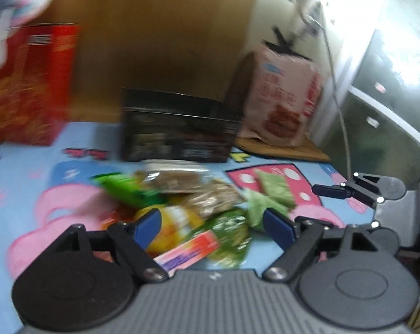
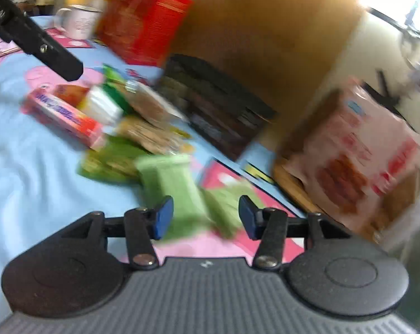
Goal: Organize snacks
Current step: 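Grasp the green wrapped snack with the left tool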
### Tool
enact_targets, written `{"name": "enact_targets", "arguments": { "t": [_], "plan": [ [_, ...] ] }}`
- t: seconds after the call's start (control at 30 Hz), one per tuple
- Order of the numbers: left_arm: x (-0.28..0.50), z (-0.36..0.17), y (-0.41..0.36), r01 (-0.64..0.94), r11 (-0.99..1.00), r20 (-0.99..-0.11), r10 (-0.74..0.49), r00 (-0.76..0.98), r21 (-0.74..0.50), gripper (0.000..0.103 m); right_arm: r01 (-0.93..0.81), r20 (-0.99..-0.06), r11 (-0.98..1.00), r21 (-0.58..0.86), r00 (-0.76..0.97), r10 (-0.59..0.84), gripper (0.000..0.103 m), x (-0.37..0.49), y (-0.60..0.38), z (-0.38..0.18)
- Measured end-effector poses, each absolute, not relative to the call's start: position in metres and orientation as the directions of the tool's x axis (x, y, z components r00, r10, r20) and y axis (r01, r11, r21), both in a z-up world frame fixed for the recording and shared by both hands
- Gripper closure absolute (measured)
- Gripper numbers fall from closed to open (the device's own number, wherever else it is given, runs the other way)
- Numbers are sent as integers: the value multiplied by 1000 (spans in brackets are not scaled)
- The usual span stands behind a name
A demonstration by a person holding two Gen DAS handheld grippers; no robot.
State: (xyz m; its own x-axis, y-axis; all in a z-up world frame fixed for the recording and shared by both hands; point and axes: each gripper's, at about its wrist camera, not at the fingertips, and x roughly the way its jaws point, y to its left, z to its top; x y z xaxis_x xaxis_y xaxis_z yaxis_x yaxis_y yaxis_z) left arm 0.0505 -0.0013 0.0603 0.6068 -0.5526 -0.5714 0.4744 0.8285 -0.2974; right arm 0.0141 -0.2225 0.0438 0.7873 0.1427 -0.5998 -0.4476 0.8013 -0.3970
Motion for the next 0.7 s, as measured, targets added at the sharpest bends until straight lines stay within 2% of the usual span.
{"name": "enact_targets", "arguments": {
  "t": [0.17, 0.2, 0.27, 0.33, 0.43, 0.47, 0.5, 0.53, 0.63, 0.7],
  "plan": [
    [82, 42, -49, 516, 772, -628, -618, 473, -371, 30, -449, -652, 876, -179, 720, 236, 48, 8, -248, 45],
    [88, 37, -57, 517, 770, -642, -617, 454, -374, 36, -450, -658, 883, -136, 707, 259, 48, 9, -250, 41],
    [97, 29, -70, 507, 785, -673, -592, 444, -356, 41, -449, -672, 893, -40, 673, 308, 48, 13, -250, 30],
    [104, 23, -79, 507, 787, -688, -585, 430, -352, 45, -442, -671, 897, -4, 666, 326, 48, 19, -245, 18],
    [108, 23, -89, 506, 796, -700, -567, 433, -331, 61, -421, -648, 905, 52, 676, 352, 48, 29, -245, 6],
    [108, 24, -91, 511, 788, -700, -578, 420, -345, 73, -422, -637, 905, 54, 683, 356, 49, 30, -246, 7],
    [107, 25, -92, 516, 776, -699, -593, 399, -363, 74, -424, -629, 904, 54, 689, 360, 59, 30, -244, 7],
    [104, 27, -93, 518, 783, -704, -580, 410, -343, 74, -427, -622, 902, 62, 690, 369, 63, 30, -242, 9],
    [95, 40, -87, 523, 787, -689, -577, 438, -327, 74, -426, -592, 900, 92, 703, 393, 67, 26, -244, 18],
    [95, 59, -79, 531, 781, -649, -596, 473, -330, 74, -433, -556, 894, 115, 718, 419, 67, 28, -248, 30]
  ]
}}
